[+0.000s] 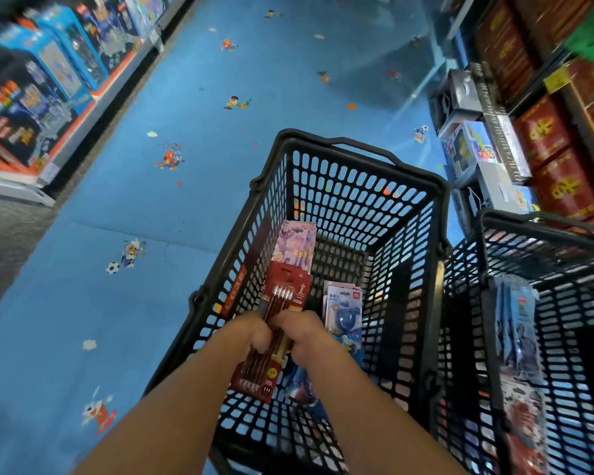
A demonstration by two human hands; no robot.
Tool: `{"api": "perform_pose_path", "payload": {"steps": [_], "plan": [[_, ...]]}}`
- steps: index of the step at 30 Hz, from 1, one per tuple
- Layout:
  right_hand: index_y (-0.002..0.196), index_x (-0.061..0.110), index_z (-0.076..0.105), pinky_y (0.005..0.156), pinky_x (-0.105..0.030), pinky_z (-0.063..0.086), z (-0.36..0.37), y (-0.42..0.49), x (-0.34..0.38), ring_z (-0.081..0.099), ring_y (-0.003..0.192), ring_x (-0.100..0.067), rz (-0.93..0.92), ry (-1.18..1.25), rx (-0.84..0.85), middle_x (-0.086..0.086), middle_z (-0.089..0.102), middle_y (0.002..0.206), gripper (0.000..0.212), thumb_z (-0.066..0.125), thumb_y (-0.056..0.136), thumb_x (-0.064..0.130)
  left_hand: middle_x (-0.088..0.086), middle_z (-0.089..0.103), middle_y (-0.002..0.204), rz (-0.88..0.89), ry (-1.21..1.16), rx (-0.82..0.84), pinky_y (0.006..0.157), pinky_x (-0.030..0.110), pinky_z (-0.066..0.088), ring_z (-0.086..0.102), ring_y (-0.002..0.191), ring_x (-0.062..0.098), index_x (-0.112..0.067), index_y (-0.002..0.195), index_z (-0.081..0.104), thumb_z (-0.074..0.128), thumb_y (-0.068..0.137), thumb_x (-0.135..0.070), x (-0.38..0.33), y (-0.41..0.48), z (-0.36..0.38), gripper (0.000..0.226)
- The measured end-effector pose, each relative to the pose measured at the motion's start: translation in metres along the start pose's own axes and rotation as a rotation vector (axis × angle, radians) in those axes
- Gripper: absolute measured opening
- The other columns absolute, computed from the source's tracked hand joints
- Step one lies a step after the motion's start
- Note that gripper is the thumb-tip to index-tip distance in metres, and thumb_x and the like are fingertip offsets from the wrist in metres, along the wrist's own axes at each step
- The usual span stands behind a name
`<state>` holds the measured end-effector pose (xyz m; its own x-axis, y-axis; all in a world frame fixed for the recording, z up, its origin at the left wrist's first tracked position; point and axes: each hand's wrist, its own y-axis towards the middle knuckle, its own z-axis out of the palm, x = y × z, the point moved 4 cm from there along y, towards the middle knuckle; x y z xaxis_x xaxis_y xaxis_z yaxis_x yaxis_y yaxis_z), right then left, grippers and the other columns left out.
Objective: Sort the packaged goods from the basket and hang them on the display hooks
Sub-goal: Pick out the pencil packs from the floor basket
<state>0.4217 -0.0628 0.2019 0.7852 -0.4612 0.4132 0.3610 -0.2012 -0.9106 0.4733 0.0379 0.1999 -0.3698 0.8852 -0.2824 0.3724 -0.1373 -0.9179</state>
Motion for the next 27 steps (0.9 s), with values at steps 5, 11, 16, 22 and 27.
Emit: {"api": "perform_pose_path", "payload": {"steps": [5, 11, 16, 22, 27], "plan": [[0.092, -0.002, 0.072, 0.059, -0.034, 0.048, -0.012, -0.031, 0.006, 0.061, 0.068, -0.027, -0.064, -0.105, -0.017, -0.018, 0.065, 0.082, 0.010, 0.070, 0.082, -0.002, 0.013, 0.061, 0.092, 0.002, -0.061, 0.029, 0.090, 0.039, 0.055, 0.060, 0.092, 0.026, -0.007, 0.090, 0.062, 0.057, 0.096, 0.011, -0.017, -0.065, 0.005, 0.019], [0.077, 0.012, 0.067, 0.060, -0.029, 0.045, -0.040, -0.107, 0.011, 0.062, 0.077, -0.017, -0.301, -0.298, 0.039, -0.005, 0.071, 0.086, 0.021, 0.083, 0.070, 0.001, 0.019, 0.055, 0.147, 0.072, 0.047, -0.144, 0.102, 0.034, 0.049, 0.056, 0.133, 0.031, 0.004, 0.147, 0.045, 0.060, 0.102, -0.020, -0.013, -0.119, 0.002, 0.054], [0.087, 0.021, 0.054, 0.084, -0.043, 0.055, -0.072, -0.187, 0.005, 0.064, 0.093, -0.022, -0.608, -0.436, 0.018, 0.000, 0.064, 0.088, 0.038, 0.086, 0.076, 0.004, 0.015, 0.060, 0.129, 0.282, -0.104, -0.333, 0.107, 0.042, 0.048, 0.056, 0.123, 0.033, 0.000, 0.140, 0.050, 0.073, 0.090, -0.009, -0.009, -0.201, 0.019, 0.056], [0.119, 0.014, 0.057, 0.084, -0.037, 0.055, -0.136, -0.287, -0.034, 0.062, 0.097, -0.018, -0.836, -0.661, 0.124, 0.004, 0.060, 0.099, 0.048, 0.086, 0.081, 0.016, 0.009, 0.053, 0.072, 0.448, -0.176, -0.409, 0.055, 0.024, 0.045, 0.054, 0.065, 0.021, 0.000, 0.097, 0.062, 0.074, 0.084, -0.003, 0.011, -0.307, 0.074, 0.018], [0.112, -0.006, 0.062, 0.057, -0.014, 0.049, -0.194, -0.350, -0.087, 0.063, 0.060, -0.003, -0.733, -0.787, 0.403, -0.007, 0.063, 0.080, 0.026, 0.073, 0.088, -0.006, 0.008, 0.071, 0.082, 0.405, -0.159, -0.187, 0.061, 0.023, 0.049, 0.068, 0.070, 0.014, -0.006, 0.095, 0.066, 0.071, 0.093, -0.006, 0.025, -0.364, 0.144, 0.005]]}}
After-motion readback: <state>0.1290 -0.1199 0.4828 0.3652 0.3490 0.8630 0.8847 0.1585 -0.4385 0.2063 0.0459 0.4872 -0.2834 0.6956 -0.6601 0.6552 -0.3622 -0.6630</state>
